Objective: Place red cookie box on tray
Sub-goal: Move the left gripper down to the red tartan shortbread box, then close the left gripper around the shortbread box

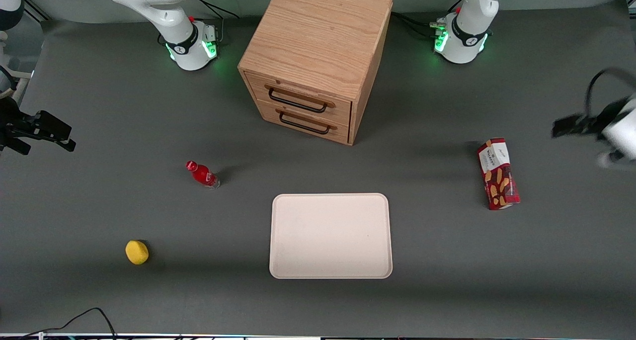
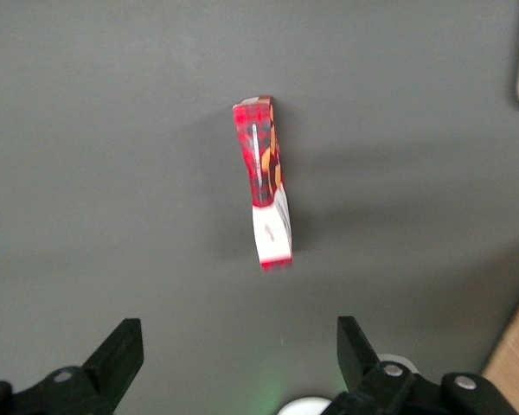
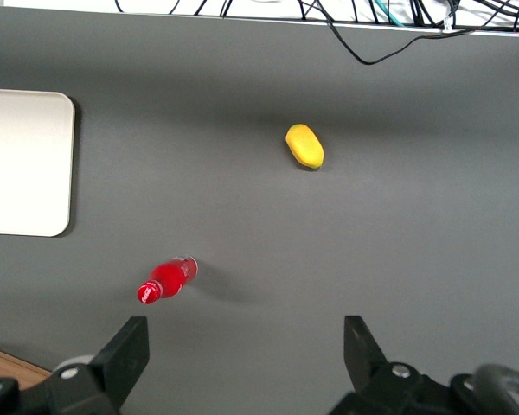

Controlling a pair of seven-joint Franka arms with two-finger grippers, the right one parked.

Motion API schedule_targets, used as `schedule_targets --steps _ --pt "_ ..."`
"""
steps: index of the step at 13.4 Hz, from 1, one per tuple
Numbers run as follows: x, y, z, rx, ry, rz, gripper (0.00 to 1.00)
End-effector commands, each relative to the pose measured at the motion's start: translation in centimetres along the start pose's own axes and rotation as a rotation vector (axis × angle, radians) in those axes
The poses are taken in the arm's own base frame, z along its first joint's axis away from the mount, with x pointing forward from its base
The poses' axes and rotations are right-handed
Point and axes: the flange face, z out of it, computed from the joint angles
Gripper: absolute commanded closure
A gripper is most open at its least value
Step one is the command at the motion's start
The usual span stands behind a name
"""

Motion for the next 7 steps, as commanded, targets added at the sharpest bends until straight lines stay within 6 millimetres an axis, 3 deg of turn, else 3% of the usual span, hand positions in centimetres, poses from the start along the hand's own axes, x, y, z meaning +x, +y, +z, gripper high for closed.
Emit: schedule_targets --steps 1,3,4,6,7 --pt "2.4 0.2 9.3 0.017 -0.008 0.019 0.0" --pt "3.8 0.2 16.2 0.018 -0.011 0.029 0.0" --pt "3.9 0.4 18.5 0.018 0.0 0.031 0.0" --pt "3.6 0.6 22.0 0.021 0.037 0.033 0.0" --pt "3.4 0.8 23.3 0.017 0.056 0.031 0.12"
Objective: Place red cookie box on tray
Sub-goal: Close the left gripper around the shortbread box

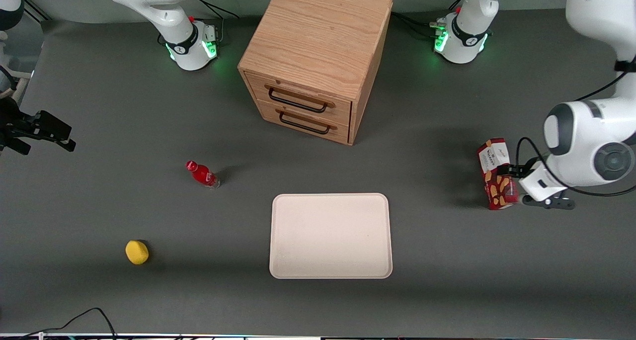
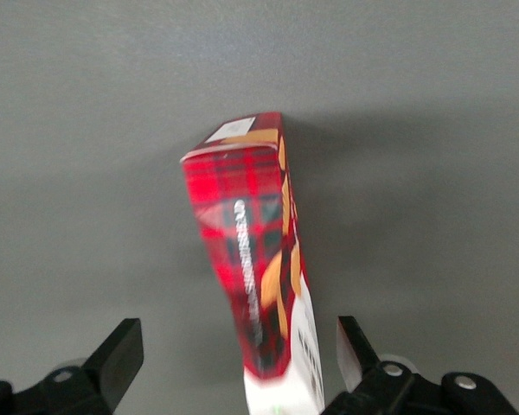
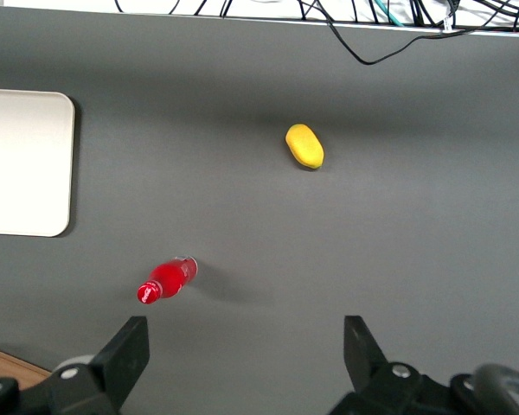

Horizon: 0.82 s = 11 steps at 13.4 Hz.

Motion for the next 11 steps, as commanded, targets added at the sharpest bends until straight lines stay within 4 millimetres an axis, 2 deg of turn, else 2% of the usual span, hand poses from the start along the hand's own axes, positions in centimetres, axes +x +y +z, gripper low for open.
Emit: schedule_targets --steps 1,2,4,8,9,11 --pt "-1.3 0.5 1.9 -0.007 0.052 0.002 0.59" --pt "-1.3 0.6 2.4 -0.011 0.049 0.003 1.0" --pt "-1.3 0.6 2.7 -0.015 0.045 -0.002 1.0" --pt "-1.1 0.6 1.4 -0.025 0.055 -0.009 1.0" --pt "-1.0 0.7 0.3 -0.025 0.063 -0.011 1.0" --pt "-0.4 0.4 -4.5 -0.031 0.047 -0.01 1.0"
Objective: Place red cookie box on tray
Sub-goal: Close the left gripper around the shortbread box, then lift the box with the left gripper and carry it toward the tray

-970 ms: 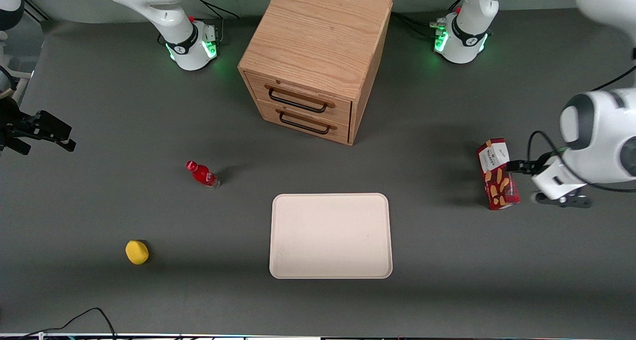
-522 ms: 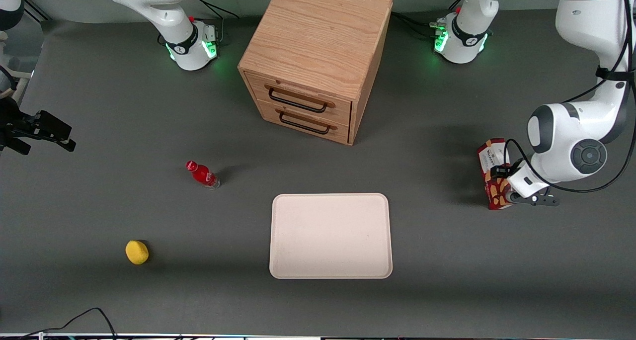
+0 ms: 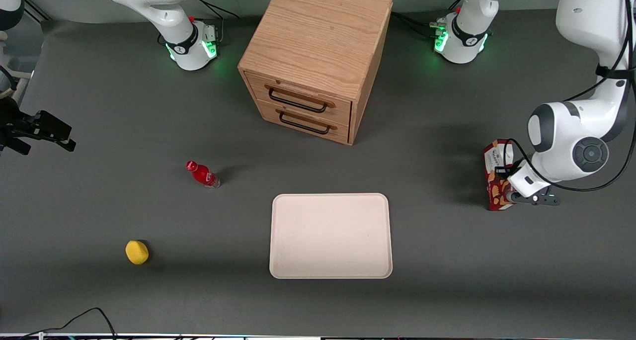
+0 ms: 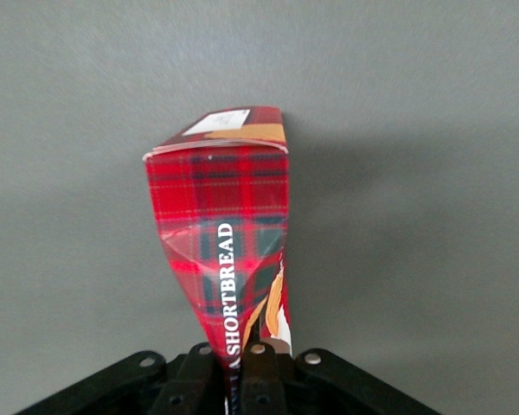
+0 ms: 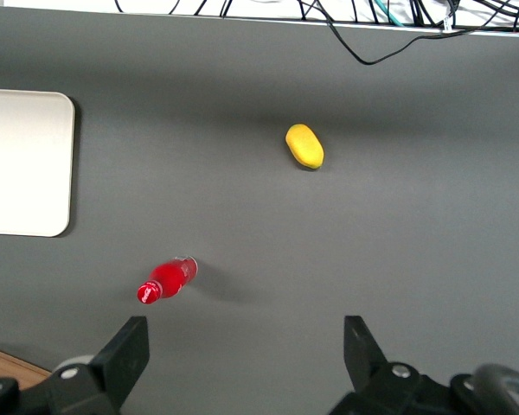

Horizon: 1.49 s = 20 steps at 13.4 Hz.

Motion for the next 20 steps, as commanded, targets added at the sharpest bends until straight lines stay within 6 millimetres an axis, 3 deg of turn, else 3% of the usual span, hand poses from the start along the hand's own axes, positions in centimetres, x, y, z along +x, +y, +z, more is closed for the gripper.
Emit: schedule_targets --steps 1,3,6,8,10,12,14,17,20 --pt "0.9 0.1 -8.8 -0.018 -0.009 0.0 1.0" --pt "1.6 0.4 -17.3 -0.022 -0.029 -0.019 1.0" --pt "0.5 1.7 -29.6 -0.019 -0.015 -0.006 1.0" --pt "-0.7 5.3 -33.9 -0.028 -0.025 -0.039 1.0" --pt "-1.0 11.3 -36.2 -0.049 0.014 -0.126 1.0" --pt "0.0 17.8 -35.6 -0.088 0.04 -0.196 1.0" --pt "2.5 24.2 -33.3 -0.171 0.089 -0.27 1.0" --pt "7.7 29.2 -26.5 -0.245 0.144 -0.313 1.0" --pt "11.7 32.9 -16.1 -0.245 0.231 -0.266 1.0"
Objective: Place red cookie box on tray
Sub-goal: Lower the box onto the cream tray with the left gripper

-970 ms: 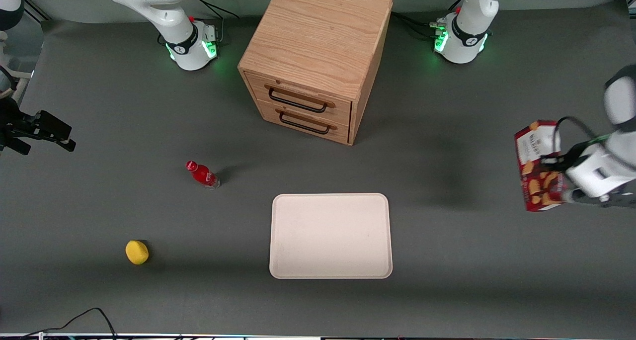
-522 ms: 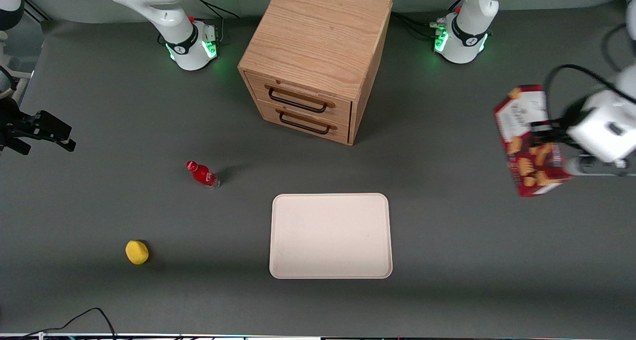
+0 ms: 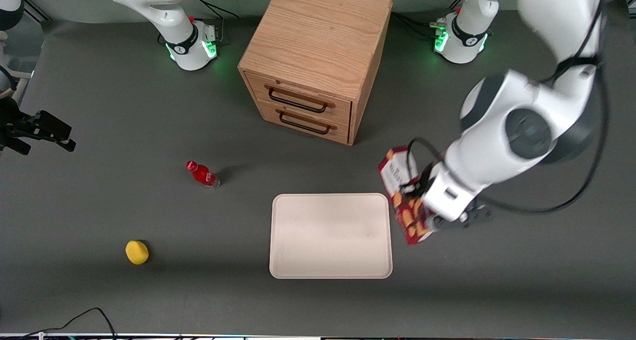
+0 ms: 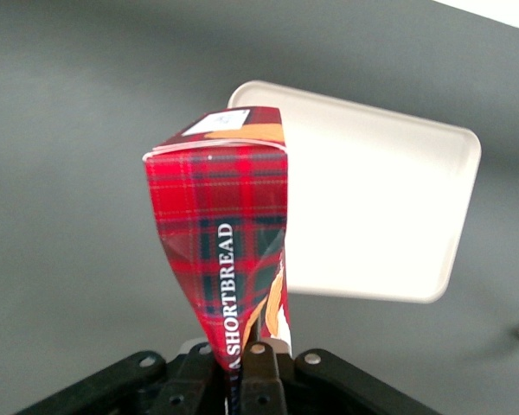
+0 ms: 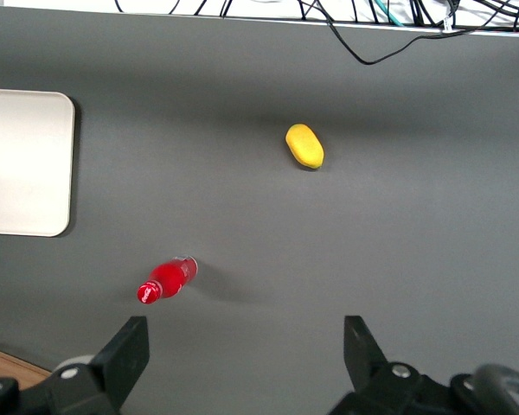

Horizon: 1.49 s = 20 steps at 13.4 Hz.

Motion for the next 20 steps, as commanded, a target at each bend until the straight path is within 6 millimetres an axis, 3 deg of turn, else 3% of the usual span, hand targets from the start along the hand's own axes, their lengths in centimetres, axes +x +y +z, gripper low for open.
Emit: schedule_targets --steps 1,2,5,7,8,9,11,13,15,16,18,20 --pt "0.7 1.0 8.6 -0.007 0.08 0.034 1.0" --pt "0.6 1.0 11.7 0.005 0.094 0.056 1.0" --pt "-0.6 0.9 17.0 0.056 0.083 0.088 1.0" --pt "-0.8 0.7 18.1 0.078 0.093 0.1 1.0" --pt "-0.9 0.7 18.3 0.087 0.093 0.107 0.45" --pt "-1.0 0.5 18.6 0.103 0.099 0.114 0.0" --pt "-1.2 0.3 18.3 0.13 0.071 0.107 0.0" --pt "-1.0 0.3 15.3 0.176 0.04 0.087 0.0" --pt "-0.5 -0.1 9.7 0.184 -0.003 0.033 0.0" --pt "-1.0 0.0 5.6 0.184 -0.01 0.019 0.0" --pt "-1.1 -2.7 -2.8 0.198 0.003 -0.015 0.0" --pt "-1.4 -7.5 -11.5 0.176 -0.016 0.018 0.0"
